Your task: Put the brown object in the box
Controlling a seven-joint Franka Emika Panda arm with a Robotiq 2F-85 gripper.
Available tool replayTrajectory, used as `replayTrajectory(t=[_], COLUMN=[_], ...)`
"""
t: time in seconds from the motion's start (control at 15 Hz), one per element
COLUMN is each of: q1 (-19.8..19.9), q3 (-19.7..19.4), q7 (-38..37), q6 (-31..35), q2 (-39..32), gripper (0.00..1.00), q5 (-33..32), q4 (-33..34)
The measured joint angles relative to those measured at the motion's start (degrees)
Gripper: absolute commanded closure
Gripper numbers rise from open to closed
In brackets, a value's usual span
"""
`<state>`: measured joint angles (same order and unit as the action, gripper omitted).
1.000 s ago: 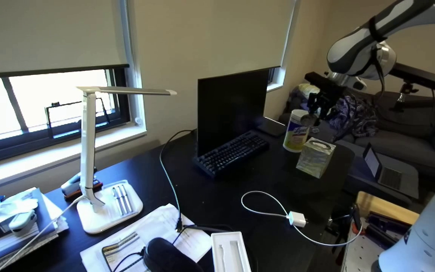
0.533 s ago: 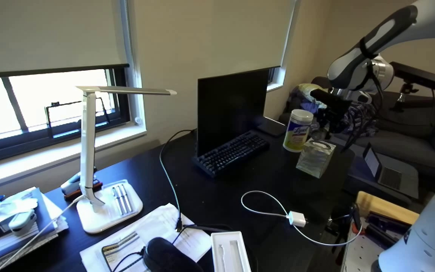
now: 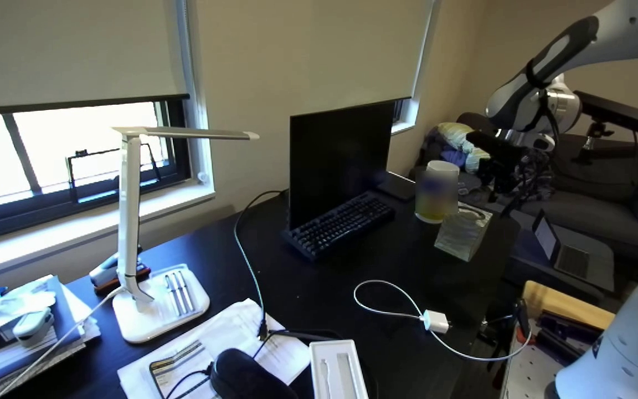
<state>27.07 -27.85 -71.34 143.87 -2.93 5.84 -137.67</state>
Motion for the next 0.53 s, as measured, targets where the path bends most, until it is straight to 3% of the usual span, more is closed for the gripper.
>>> replayTrajectory(t=[0.53], q1=[-0.3], q3=[-0.6], q7=[-0.5], q6=[1.6], q2=[-8.0], gripper=[0.81], q5=[6.5], q4=[4.6])
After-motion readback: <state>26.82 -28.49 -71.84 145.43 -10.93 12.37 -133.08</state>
